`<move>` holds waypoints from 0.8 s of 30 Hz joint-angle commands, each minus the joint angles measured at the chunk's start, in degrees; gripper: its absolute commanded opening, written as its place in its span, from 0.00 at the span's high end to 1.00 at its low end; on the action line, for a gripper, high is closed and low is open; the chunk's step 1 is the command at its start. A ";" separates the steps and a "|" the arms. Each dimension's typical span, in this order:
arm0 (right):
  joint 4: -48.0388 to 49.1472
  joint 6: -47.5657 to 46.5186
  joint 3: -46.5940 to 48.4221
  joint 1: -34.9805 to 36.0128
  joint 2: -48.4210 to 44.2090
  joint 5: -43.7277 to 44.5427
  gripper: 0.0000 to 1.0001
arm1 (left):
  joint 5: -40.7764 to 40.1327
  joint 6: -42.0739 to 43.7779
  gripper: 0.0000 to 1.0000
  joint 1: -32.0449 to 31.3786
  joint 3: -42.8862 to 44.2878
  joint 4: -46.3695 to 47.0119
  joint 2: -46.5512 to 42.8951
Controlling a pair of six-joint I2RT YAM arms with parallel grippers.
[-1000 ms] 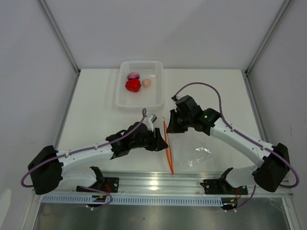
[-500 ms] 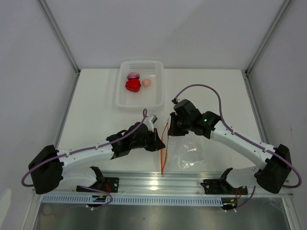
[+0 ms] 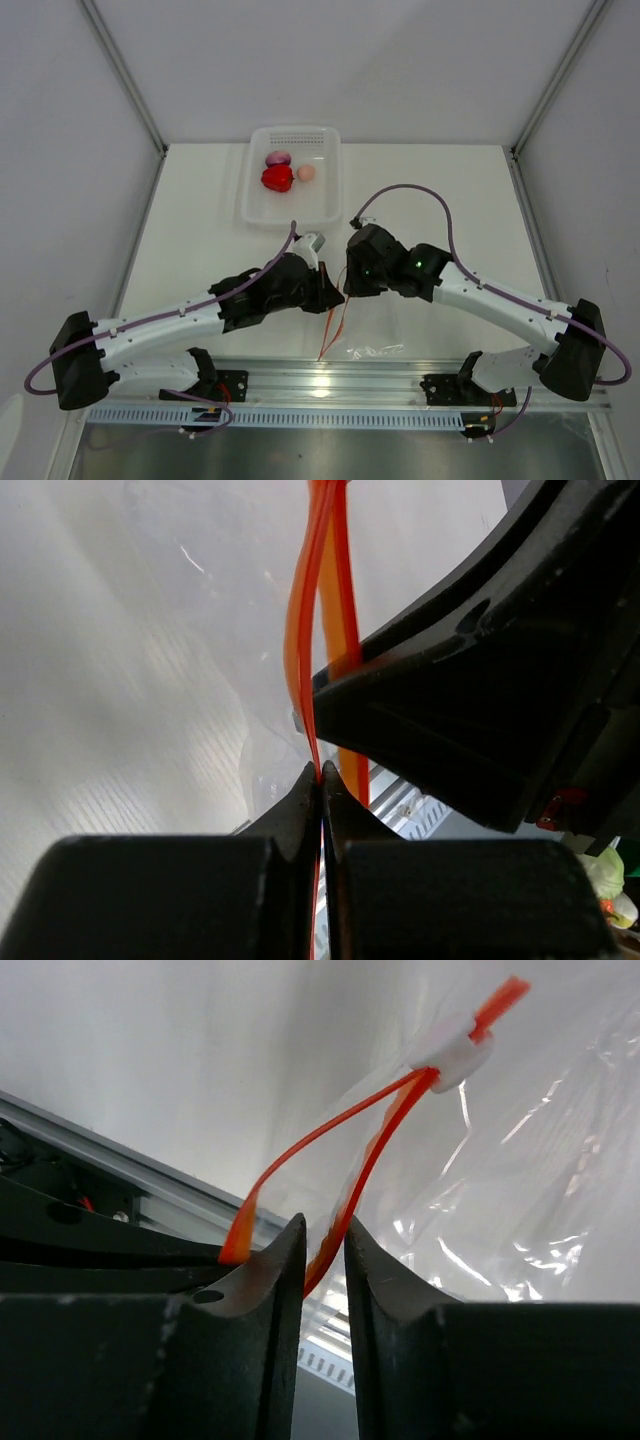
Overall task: Place the food in the zip-top bag and seal the zipper
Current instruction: Open the zipper of the food storage bag.
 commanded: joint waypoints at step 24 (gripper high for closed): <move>-1.22 10.97 0.82 9.18 6.41 11.14 0.62 | -13.89 -12.09 0.99 -5.76 5.78 -7.40 1.29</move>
